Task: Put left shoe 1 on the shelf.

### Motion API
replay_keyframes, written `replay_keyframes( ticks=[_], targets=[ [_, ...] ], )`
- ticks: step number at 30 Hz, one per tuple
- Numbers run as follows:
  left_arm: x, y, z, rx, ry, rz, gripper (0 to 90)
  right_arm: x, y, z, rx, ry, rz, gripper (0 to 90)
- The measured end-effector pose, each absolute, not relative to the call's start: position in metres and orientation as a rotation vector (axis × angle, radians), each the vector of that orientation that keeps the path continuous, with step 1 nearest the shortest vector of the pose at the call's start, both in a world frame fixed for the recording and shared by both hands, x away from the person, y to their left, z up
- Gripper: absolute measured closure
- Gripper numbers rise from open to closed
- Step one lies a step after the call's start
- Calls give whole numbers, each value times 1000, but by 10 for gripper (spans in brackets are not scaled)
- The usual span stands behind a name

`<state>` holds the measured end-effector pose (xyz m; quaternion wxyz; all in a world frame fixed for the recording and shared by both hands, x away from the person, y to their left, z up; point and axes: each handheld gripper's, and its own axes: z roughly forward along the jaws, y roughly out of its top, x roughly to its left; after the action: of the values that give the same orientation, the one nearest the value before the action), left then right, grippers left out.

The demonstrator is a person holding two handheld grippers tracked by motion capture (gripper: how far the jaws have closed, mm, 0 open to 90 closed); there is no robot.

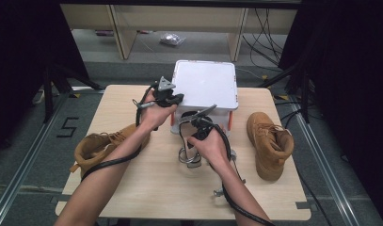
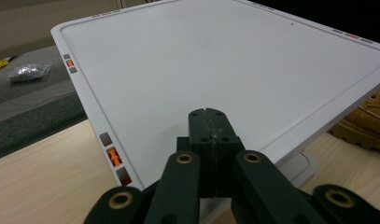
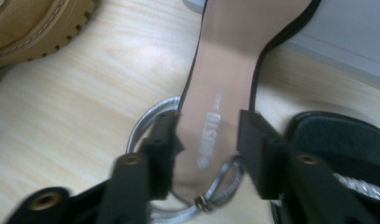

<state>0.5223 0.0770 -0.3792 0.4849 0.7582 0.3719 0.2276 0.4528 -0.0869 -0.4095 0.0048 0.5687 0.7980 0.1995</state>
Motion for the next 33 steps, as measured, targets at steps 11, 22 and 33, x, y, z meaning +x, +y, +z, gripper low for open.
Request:
replay_keyframes(
  ticks=[11,22,33],
  targets=[
    [522,77,-380,1841,910,558,897,431,-105,-398,1736,2533,647,823],
    [522,77,-379,1845,905,560,897,414,-113,-413,1702,2602,596,900],
    [522,77,-379,1846,905,561,897,404,-102,-448,1648,2673,562,900]
  ],
)
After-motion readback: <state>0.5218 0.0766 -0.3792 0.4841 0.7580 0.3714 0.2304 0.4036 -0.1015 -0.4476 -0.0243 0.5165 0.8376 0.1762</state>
